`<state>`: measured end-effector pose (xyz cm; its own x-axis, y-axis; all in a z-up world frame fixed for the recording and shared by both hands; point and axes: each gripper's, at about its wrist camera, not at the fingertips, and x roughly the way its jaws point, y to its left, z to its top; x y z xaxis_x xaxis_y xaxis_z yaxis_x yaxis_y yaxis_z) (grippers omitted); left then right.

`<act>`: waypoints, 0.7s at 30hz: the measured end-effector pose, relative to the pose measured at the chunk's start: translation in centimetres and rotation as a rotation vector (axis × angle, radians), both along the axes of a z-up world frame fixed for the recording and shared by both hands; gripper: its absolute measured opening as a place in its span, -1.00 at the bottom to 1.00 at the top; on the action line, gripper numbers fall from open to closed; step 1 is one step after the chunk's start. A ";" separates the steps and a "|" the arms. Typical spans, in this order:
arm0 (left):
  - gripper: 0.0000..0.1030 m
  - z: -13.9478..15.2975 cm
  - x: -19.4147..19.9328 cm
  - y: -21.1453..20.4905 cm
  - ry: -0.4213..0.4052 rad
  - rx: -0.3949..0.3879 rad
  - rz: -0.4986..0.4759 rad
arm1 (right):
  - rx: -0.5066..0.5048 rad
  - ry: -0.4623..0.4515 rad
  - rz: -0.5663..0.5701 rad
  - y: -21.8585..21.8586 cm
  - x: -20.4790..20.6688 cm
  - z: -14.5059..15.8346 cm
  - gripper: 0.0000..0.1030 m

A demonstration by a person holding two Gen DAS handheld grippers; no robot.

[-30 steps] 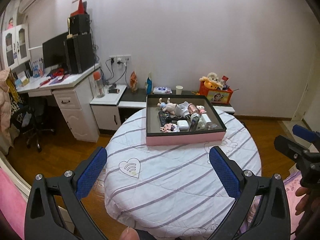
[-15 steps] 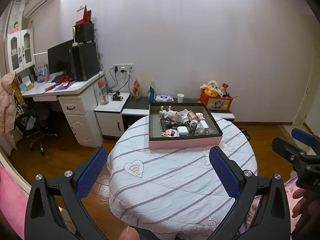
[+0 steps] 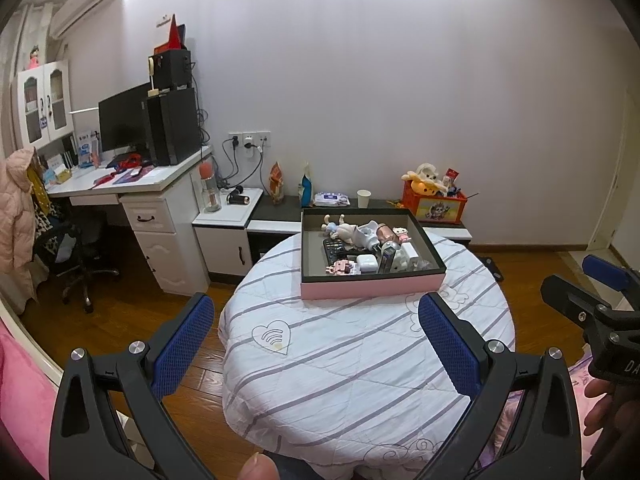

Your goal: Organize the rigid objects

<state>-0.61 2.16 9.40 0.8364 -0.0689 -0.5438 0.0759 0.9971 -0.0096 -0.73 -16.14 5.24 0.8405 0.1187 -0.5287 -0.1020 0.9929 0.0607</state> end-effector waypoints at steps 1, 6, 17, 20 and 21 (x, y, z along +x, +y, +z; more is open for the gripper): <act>1.00 0.0 -0.1 0.0 -0.002 0.003 0.002 | 0.000 0.000 0.000 0.0 0.0 0.0 1.00; 1.00 0.0 -0.2 -0.1 0.000 0.013 0.005 | 0.002 0.003 -0.001 0.1 0.0 0.0 1.00; 1.00 -0.2 0.0 0.4 0.015 -0.003 0.013 | 0.003 0.012 0.002 0.3 0.0 -0.2 1.00; 1.00 -0.2 0.2 0.6 0.019 -0.013 0.012 | 0.002 0.013 0.002 0.4 0.1 -0.3 1.00; 1.00 -0.2 0.1 0.6 0.018 -0.009 0.014 | 0.001 0.013 0.002 0.4 0.1 -0.3 1.00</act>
<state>-0.47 2.73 9.21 0.8276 -0.0627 -0.5578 0.0620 0.9979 -0.0201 -0.61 -15.78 4.98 0.8332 0.1206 -0.5397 -0.1027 0.9927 0.0632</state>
